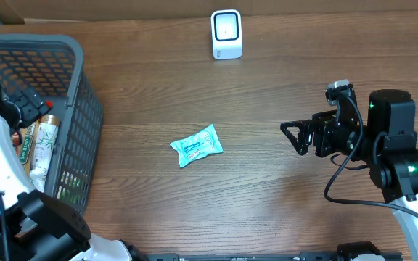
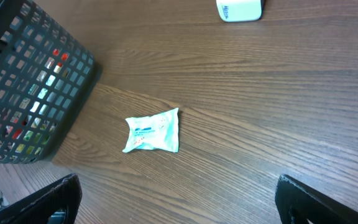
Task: Scan the item barcode
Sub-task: 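Move the left gripper back into the basket toward the white tube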
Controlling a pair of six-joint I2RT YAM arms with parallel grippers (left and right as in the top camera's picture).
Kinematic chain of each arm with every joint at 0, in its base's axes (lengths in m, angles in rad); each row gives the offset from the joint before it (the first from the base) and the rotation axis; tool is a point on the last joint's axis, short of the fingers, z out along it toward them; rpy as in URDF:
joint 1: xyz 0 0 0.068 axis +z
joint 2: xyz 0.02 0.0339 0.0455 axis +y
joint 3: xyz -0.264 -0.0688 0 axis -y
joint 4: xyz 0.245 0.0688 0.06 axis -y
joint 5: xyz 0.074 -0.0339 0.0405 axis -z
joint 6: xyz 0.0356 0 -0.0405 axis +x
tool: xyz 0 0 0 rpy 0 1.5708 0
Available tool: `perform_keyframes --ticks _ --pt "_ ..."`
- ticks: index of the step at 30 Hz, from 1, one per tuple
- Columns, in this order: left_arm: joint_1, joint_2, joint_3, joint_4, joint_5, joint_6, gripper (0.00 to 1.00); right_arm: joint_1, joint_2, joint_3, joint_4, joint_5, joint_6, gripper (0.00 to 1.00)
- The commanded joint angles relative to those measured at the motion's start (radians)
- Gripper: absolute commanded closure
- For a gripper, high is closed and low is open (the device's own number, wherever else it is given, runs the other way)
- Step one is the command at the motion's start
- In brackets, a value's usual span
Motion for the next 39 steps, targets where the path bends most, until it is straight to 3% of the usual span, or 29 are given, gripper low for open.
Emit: perform_keyframes --ticks 1,9,18,26,39 --pt "-0.001 0.017 -0.107 0.085 -0.035 0.080 0.00 0.007 -0.002 0.026 0.005 0.021 -0.005 0.00" --pt "-0.001 0.017 -0.294 0.292 -0.015 0.264 0.00 0.007 -0.002 0.026 0.002 0.024 -0.005 0.00" --pt "-0.001 0.017 -0.409 0.463 -0.014 0.337 0.01 0.007 -0.002 0.026 -0.011 0.024 -0.005 0.00" --pt "-0.002 0.018 -0.417 0.502 0.062 0.353 0.02 0.007 -0.002 0.026 -0.010 0.024 -0.005 0.00" --pt "-0.002 0.036 -0.436 0.513 0.066 0.394 0.08 0.007 -0.002 0.026 -0.010 0.026 -0.005 0.00"
